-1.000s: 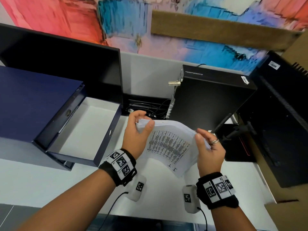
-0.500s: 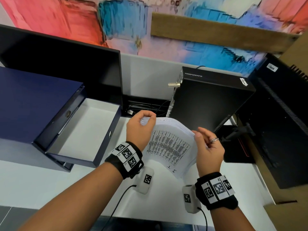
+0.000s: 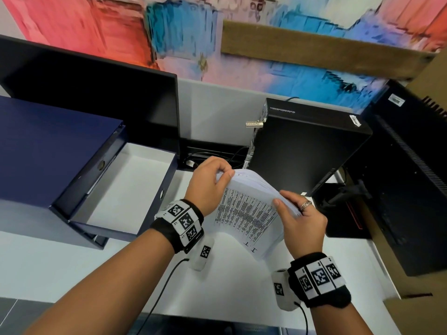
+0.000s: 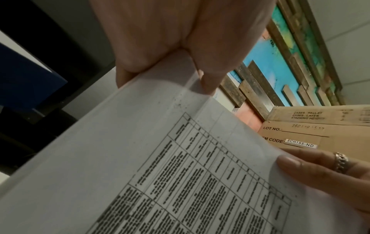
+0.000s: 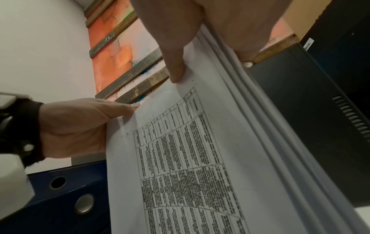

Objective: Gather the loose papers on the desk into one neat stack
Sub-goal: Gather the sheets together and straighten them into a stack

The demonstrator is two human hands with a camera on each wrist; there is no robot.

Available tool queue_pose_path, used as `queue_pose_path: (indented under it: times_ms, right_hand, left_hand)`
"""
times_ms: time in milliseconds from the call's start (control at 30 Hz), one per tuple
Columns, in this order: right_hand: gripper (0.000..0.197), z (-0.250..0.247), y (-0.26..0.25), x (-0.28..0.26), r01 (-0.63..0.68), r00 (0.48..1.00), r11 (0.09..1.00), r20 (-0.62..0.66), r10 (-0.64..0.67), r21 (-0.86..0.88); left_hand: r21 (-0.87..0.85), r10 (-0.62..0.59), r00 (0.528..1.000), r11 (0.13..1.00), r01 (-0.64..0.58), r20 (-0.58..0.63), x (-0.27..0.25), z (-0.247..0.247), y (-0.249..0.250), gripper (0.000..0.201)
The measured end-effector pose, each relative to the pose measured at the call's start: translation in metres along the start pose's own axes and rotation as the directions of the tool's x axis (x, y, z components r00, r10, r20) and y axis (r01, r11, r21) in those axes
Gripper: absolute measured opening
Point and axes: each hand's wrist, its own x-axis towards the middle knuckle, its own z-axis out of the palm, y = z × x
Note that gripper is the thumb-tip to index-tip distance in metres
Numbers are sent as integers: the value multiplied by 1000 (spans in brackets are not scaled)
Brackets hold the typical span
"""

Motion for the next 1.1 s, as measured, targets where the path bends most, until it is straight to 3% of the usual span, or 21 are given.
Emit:
queue_pose_path:
  times_ms: [233,433,567,667,967,1033,1100]
  right_hand:
    - [20,0,-2,-2,0,1000,1000,18,0,6]
    - [27,0,0,-2,9,1000,1000,9,-9,-6]
    - [31,2,0,-4,144,989,985,20,-143,-95]
    - [26,2,2,-4,297,954,932,35,-296,-206]
    - [29,2,3,-3,347,938,887,93,-335,-305]
    - [34,1,2,-3,286,958,907,79,-275,-310]
    - [45,-2,0,-2,131,991,967,31,-127,-220]
  left_hand:
    - [-9,-12,1000,1000,12,-26,-2,0,-3,12]
    - [-112,-136,982,986,121,-132,-1,-1,-4,8]
    - [-243,-230,963,951,192,-142,-1,1,-1,9]
    - [-220,-212,970,958,182,-118,-2,3,1,4]
    - [-226,-230,965,954,198,-127,2,5,1,13]
    - [-284,-228,970,939,195,-86,-1,3,-1,38]
    - [-320,-194,980,932,172,-38,-9,0,-8,77]
